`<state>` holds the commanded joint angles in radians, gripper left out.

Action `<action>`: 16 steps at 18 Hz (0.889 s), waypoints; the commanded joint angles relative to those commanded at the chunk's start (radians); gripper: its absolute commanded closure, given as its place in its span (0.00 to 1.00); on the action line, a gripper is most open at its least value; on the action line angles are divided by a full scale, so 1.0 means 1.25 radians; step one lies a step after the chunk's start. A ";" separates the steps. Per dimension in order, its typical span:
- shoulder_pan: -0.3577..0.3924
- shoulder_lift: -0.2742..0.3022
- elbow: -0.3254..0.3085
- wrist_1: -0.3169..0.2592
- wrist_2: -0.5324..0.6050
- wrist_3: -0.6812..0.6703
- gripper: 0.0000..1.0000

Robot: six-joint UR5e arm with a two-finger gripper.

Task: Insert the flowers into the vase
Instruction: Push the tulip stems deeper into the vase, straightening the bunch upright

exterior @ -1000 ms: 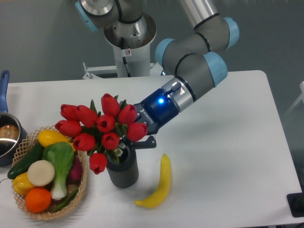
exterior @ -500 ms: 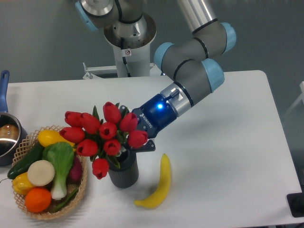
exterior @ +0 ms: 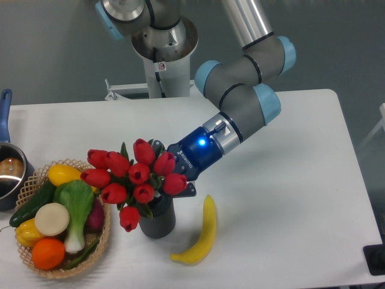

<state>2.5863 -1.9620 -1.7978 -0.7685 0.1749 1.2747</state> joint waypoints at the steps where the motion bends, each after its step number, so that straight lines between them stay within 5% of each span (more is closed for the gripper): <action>1: 0.001 -0.001 -0.005 0.000 0.000 0.001 0.74; 16: 0.014 -0.001 -0.045 0.001 0.001 0.053 0.73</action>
<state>2.6032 -1.9635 -1.8546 -0.7670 0.1764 1.3407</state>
